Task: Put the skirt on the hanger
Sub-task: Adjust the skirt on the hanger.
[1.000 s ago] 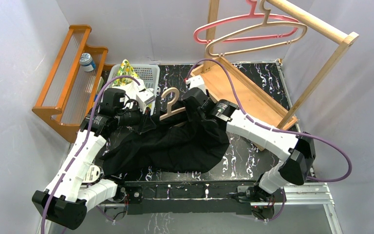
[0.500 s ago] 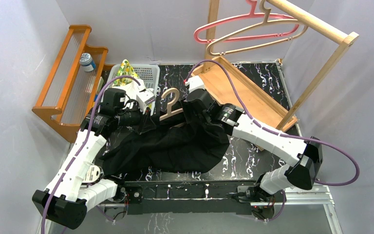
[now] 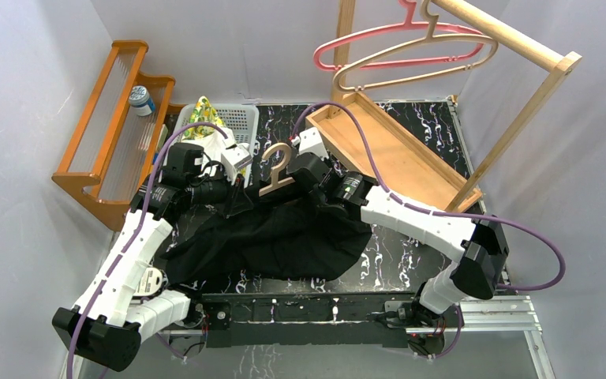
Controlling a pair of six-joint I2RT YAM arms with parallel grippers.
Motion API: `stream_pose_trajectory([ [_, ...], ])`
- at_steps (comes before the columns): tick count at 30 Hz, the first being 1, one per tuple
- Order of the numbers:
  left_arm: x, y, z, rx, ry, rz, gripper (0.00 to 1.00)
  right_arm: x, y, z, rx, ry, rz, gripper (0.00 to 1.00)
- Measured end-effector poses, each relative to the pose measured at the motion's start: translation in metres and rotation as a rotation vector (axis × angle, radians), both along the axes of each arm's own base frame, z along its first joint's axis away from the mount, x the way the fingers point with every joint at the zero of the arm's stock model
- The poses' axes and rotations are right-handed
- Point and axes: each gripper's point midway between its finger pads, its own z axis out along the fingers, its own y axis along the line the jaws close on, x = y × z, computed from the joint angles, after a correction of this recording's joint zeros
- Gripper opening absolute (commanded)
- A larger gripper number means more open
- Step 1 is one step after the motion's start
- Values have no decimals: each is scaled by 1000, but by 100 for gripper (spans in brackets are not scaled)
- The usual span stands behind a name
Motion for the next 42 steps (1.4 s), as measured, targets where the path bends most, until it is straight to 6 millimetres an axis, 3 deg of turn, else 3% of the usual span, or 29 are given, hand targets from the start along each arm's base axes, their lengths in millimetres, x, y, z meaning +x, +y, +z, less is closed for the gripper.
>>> stream_pose_trajectory([
  [3,0,0,0,0,0,0,0,2,-5,2,-9,-17,-30,1],
  [8,0,0,0,2,-4,-2,0,-2,-5,15,51,-17,-17,0],
  [12,0,0,0,2,-6,-6,0,-11,-5,51,210,-32,35,0],
  [17,-1,-1,1,-3,-9,-17,0,-15,-20,100,480,-52,58,0],
  [21,-2,-3,2,-9,-17,-35,0,-8,-29,115,661,-3,8,0],
  [27,-3,-4,4,-19,-27,-53,0,-10,-32,94,809,155,-136,1],
  [30,-2,-5,5,-22,-34,-52,0,-12,-49,74,768,179,-245,22],
  [34,0,-4,6,-19,-41,-43,0,-19,-83,31,612,192,-373,30],
  [36,1,-3,5,-12,-43,-36,0,-23,-96,20,537,196,-391,36],
  [39,3,-2,4,-7,-43,-31,0,-23,-97,25,501,176,-337,43],
  [42,4,-3,3,-4,-40,-30,0,-23,-84,45,502,159,-213,46],
])
